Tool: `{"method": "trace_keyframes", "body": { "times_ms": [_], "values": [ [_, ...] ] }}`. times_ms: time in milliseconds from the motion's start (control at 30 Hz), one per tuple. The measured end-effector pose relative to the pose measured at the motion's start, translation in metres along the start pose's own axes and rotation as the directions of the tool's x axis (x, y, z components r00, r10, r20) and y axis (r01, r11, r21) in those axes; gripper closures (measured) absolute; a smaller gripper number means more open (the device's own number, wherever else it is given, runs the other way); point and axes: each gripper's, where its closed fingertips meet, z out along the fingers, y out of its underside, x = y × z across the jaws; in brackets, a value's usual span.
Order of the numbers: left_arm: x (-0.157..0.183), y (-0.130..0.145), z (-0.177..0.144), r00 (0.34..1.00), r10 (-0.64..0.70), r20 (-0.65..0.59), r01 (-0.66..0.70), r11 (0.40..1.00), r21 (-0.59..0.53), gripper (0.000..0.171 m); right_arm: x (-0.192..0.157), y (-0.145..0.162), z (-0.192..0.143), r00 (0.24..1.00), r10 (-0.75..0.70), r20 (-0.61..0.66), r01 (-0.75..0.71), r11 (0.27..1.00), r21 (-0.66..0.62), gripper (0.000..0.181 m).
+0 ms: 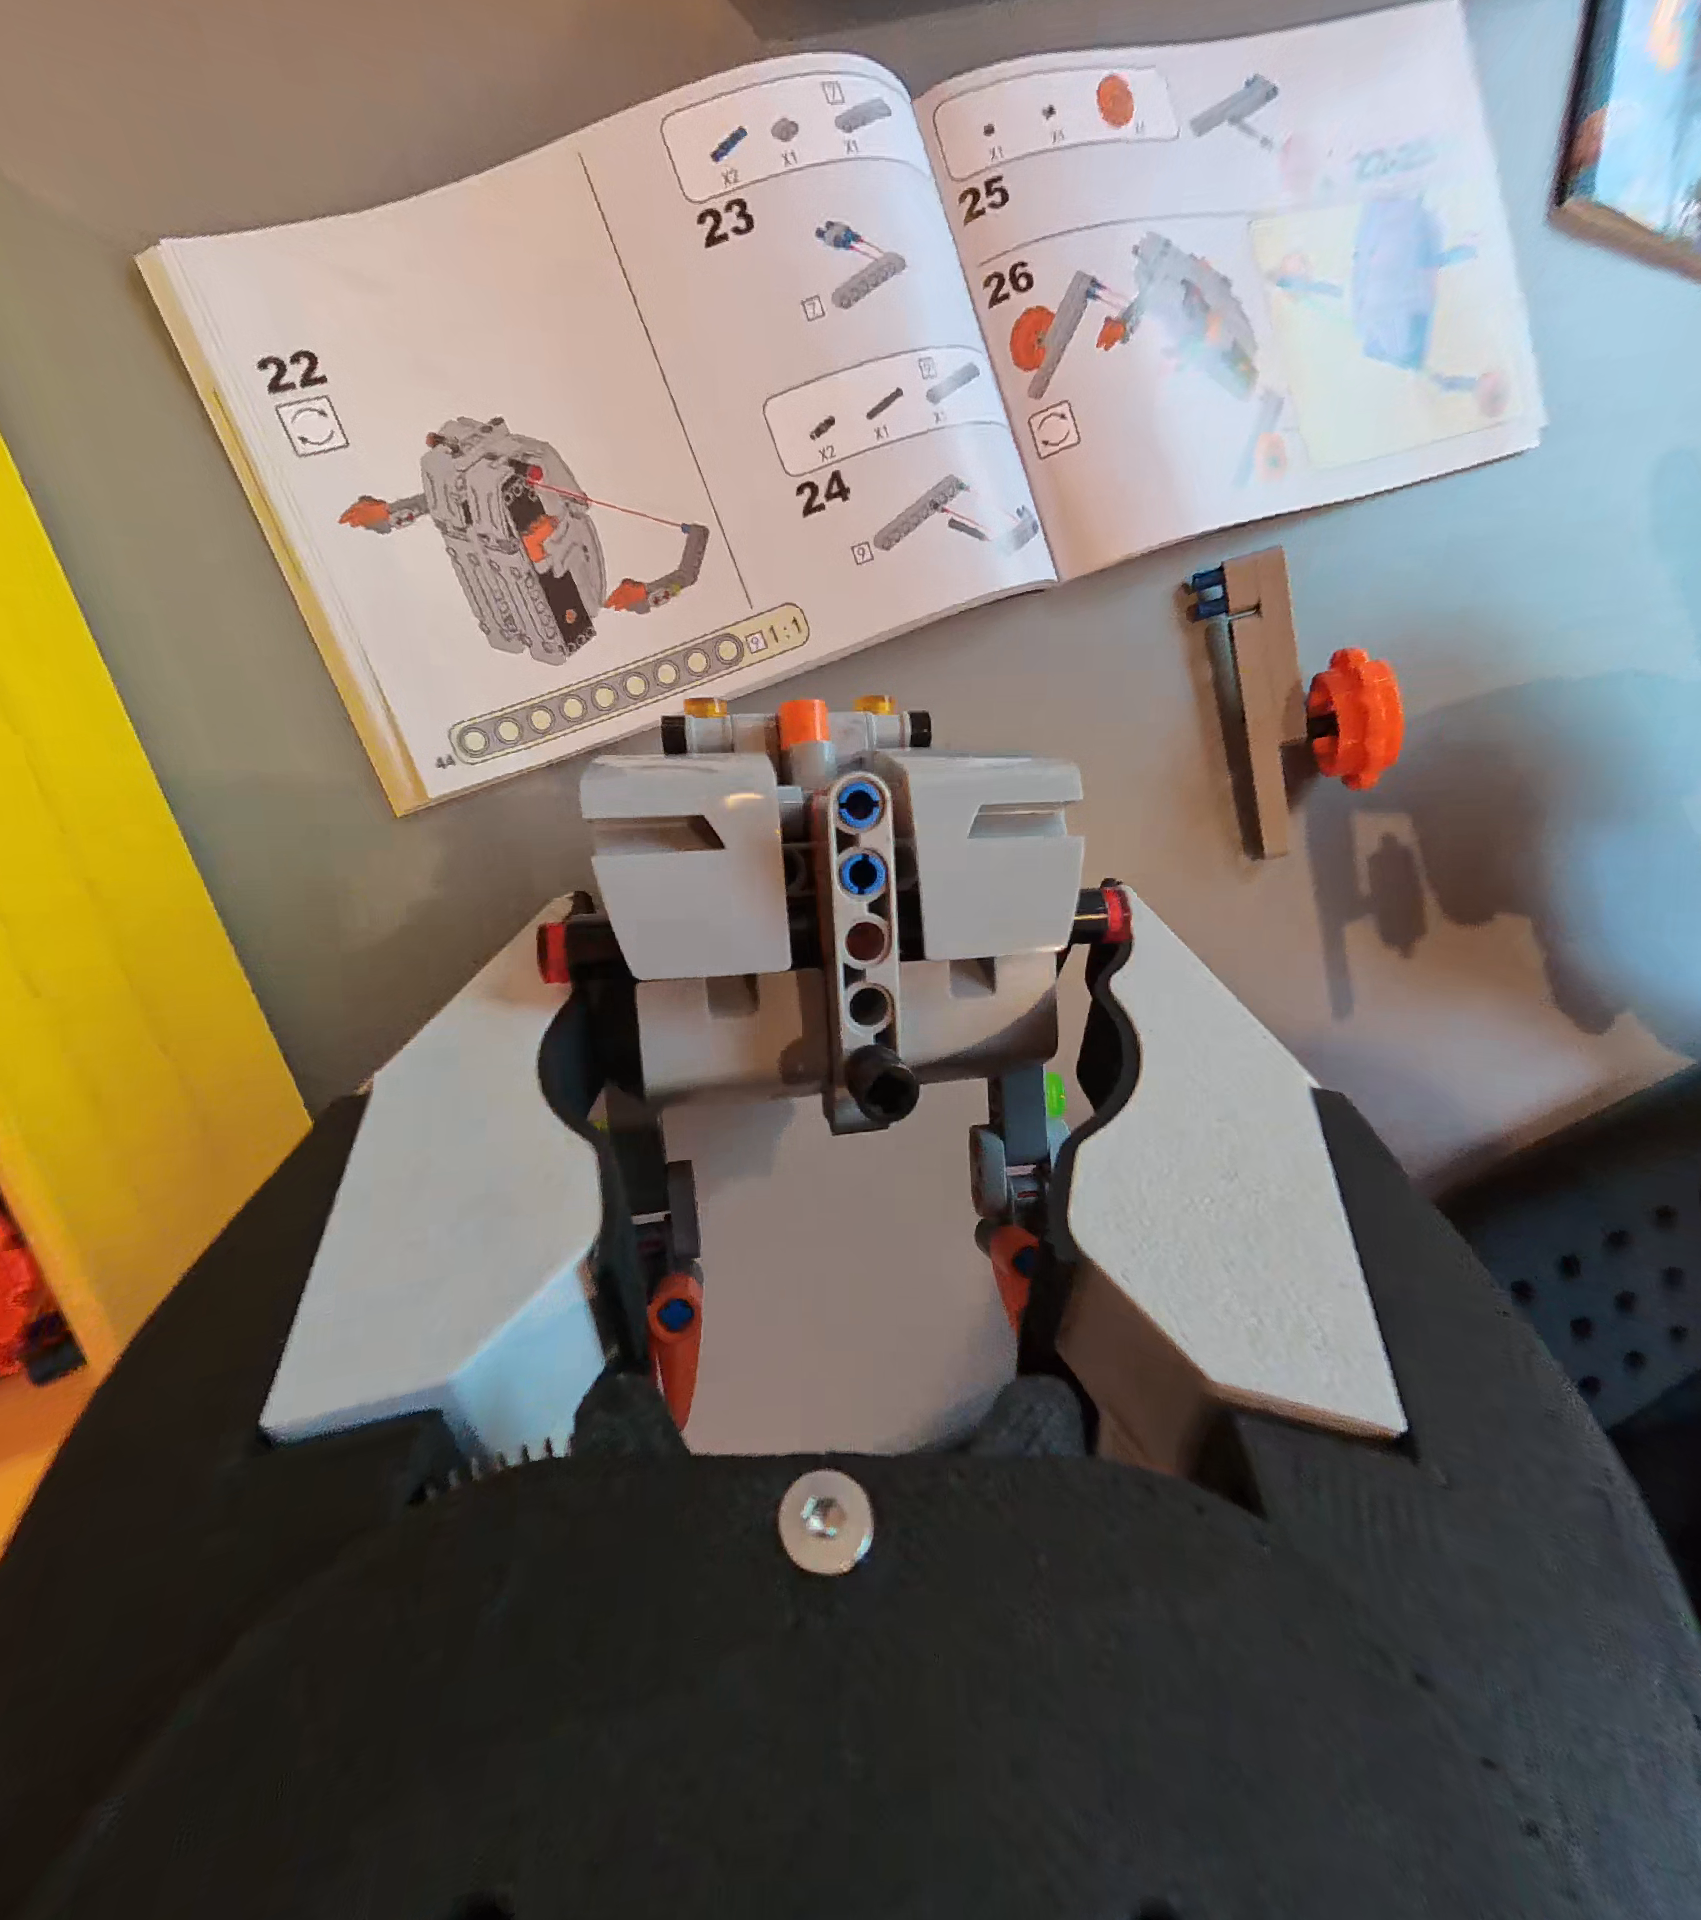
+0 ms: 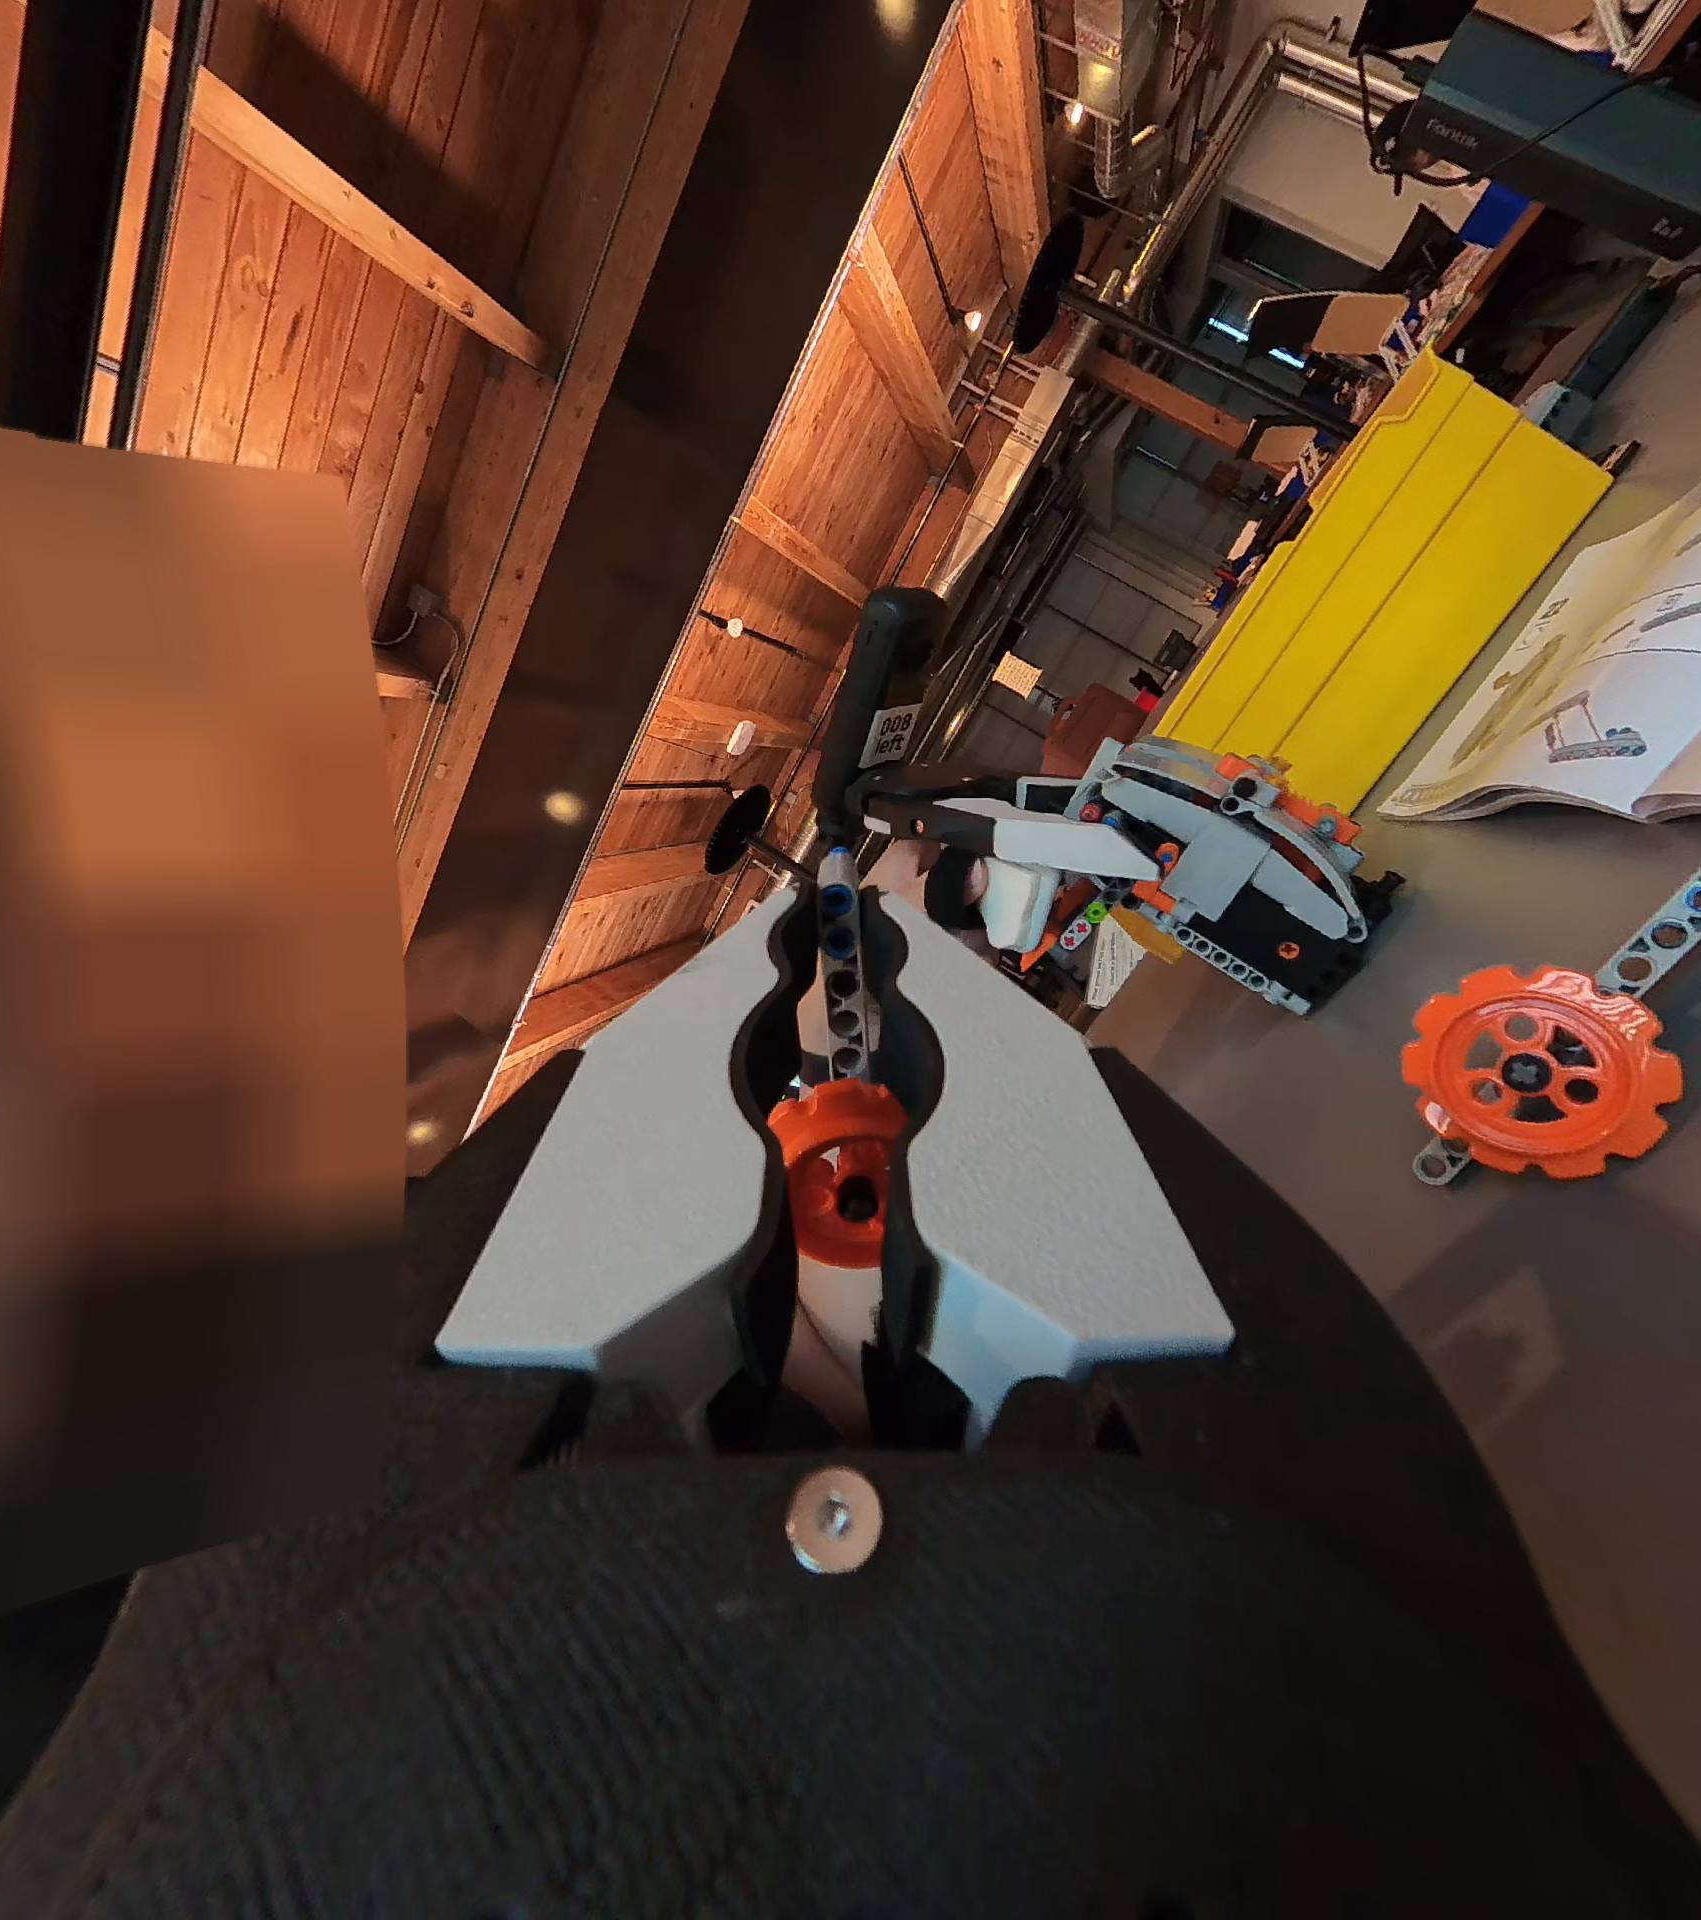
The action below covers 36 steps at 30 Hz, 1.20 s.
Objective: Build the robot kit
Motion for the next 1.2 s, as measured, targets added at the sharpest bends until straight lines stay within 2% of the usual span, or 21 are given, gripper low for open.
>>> {"method": "trace_keyframes", "body": {
  "times_ms": [200, 300, 433, 667, 833, 1100, 1200],
  "values": [
    [-0.008, -0.004, -0.006, 0.987, -0.082, -0.137, 0.086, 0.996, 0.029, 0.078, 0.011, 0.012, 0.005, 0.999, 0.007, -0.045, -0.009, 0.998, -0.064, 0.176],
    [-0.013, -0.007, -0.009, 0.963, -0.149, -0.224, 0.162, 0.986, 0.041, 0.078, 0.02, 0.021, 0.012, 0.995, -0.037, -0.088, 0.026, 0.992, -0.122, 0.176],
    [-0.003, -0.006, -0.008, 0.923, -0.205, -0.324, 0.227, 0.973, 0.03, 0.079, 0.031, 0.037, 0.03, 0.988, -0.063, -0.142, 0.034, 0.98, -0.197, 0.176],
    [0.007, -0.003, -0.009, 0.922, -0.209, -0.326, 0.253, 0.962, 0.1, 0.079, 0.069, 0.077, 0.069, 0.954, -0.001, -0.299, -0.068, 0.973, -0.222, 0.176],
    [0.005, 0.007, -0.014, 0.904, -0.232, -0.36, 0.29, 0.95, 0.113, 0.084, 0.092, 0.087, 0.093, 0.932, 0.048, -0.36, -0.126, 0.973, -0.195, 0.177],
    [0.006, 0.008, -0.014, 0.9, -0.218, -0.379, 0.286, 0.949, 0.134, 0.084, 0.127, 0.075, 0.092, 0.868, -0.079, -0.491, -0.051, 0.968, -0.246, 0.176],
    [0.007, 0.009, -0.015, 0.901, -0.211, -0.38, 0.285, 0.947, 0.15, 0.084, 0.133, 0.075, 0.09, 0.861, -0.069, -0.504, -0.07, 0.965, -0.252, 0.176]
  ]
}}
